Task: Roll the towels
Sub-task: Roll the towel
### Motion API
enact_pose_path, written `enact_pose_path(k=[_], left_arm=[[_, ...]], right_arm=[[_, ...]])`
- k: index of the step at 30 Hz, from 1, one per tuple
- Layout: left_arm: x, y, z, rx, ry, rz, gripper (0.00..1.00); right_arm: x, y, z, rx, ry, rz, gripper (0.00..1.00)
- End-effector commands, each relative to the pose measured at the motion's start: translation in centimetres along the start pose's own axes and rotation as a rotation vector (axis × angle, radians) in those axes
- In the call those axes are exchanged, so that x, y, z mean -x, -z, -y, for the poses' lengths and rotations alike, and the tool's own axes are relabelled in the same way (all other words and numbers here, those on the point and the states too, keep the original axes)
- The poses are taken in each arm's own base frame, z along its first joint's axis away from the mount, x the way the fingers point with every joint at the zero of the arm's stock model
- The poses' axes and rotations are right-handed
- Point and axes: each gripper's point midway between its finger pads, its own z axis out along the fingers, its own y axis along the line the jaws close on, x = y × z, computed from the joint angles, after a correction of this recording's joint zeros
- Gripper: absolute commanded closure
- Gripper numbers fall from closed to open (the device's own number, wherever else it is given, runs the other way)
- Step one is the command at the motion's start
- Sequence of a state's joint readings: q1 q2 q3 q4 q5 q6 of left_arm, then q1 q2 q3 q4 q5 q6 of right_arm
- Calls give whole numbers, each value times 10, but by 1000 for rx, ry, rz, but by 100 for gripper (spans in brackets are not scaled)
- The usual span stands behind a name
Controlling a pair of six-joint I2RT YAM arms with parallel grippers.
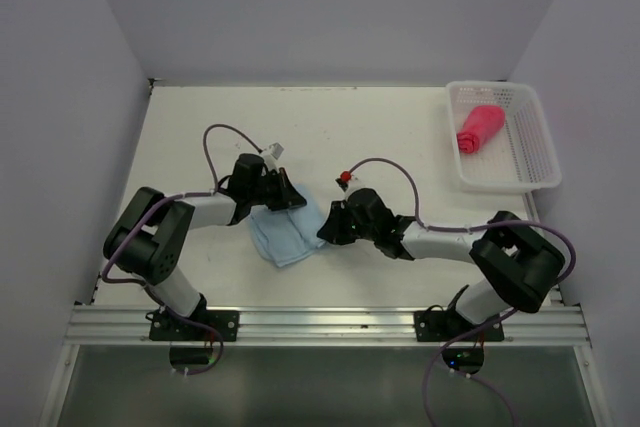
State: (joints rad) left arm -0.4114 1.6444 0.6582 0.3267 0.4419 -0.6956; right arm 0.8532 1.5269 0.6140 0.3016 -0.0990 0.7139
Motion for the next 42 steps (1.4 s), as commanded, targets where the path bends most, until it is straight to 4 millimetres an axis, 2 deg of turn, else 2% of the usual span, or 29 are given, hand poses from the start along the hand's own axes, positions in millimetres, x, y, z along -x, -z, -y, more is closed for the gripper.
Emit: enact_pose_path(k=[1,2,5,9,11,13,14,15,16,17,18,19,20,23,26,27,30,31,33,35,37,38,39,40,42], left_arm=[[26,-7,-25,100,12,28,98],[40,-8,-21,91,8,46,98],[52,-12,-27,109,11,54,98],[52,-13,-33,128,28,42,98],[51,-9,-33,126,33,43,99],[56,-2,-25,115,26,73,99],[54,1,-26,123,28,77,99],[60,8,-21,122,17,100,99],[58,12,-22,137,20,100,99],[59,16,-20,138,14,112,99],[66,24,-13,135,4,146,99],[65,29,-15,150,7,152,99],[67,34,-13,156,3,164,99],[80,56,-14,232,-14,241,99],[87,74,-3,231,-29,281,99],[92,79,8,200,-39,302,99],[97,87,30,117,-47,322,99],[98,88,35,96,-50,325,100],[99,90,52,25,-53,321,100],[96,89,63,-22,-65,310,100],[87,84,76,-52,-89,287,100],[82,81,79,-63,-90,275,100],[76,77,87,-85,-96,264,100],[69,73,86,-92,-90,249,100],[62,68,89,-127,-66,233,100]], right_arm=[[-9,13,10,-66,147,-31,94],[-11,14,12,-85,160,-31,94],[-20,18,15,-98,198,-53,100],[-16,23,20,-151,233,-2,100],[-16,25,15,-156,270,12,100],[-12,26,16,-197,312,39,100],[-12,26,9,-203,344,50,100],[-8,26,12,-242,360,72,100],[-12,27,10,-260,388,67,100],[-7,28,5,-270,398,85,100],[-7,28,4,-285,408,94,100],[-2,31,11,-346,427,118,100],[1,31,-2,-344,440,148,100],[6,39,2,-448,477,193,100],[11,42,1,-517,508,231,100],[12,43,0,-533,523,237,100],[13,45,-6,-618,623,254,100],[14,44,-20,-615,652,269,100],[12,44,-17,-704,729,272,100],[10,42,-33,-717,771,291,100],[5,40,-29,-789,851,280,100],[4,38,-42,-779,853,295,100],[-2,36,-35,-824,900,278,100],[-3,33,-43,-815,901,283,100],[-7,29,-44,-826,915,277,100]])
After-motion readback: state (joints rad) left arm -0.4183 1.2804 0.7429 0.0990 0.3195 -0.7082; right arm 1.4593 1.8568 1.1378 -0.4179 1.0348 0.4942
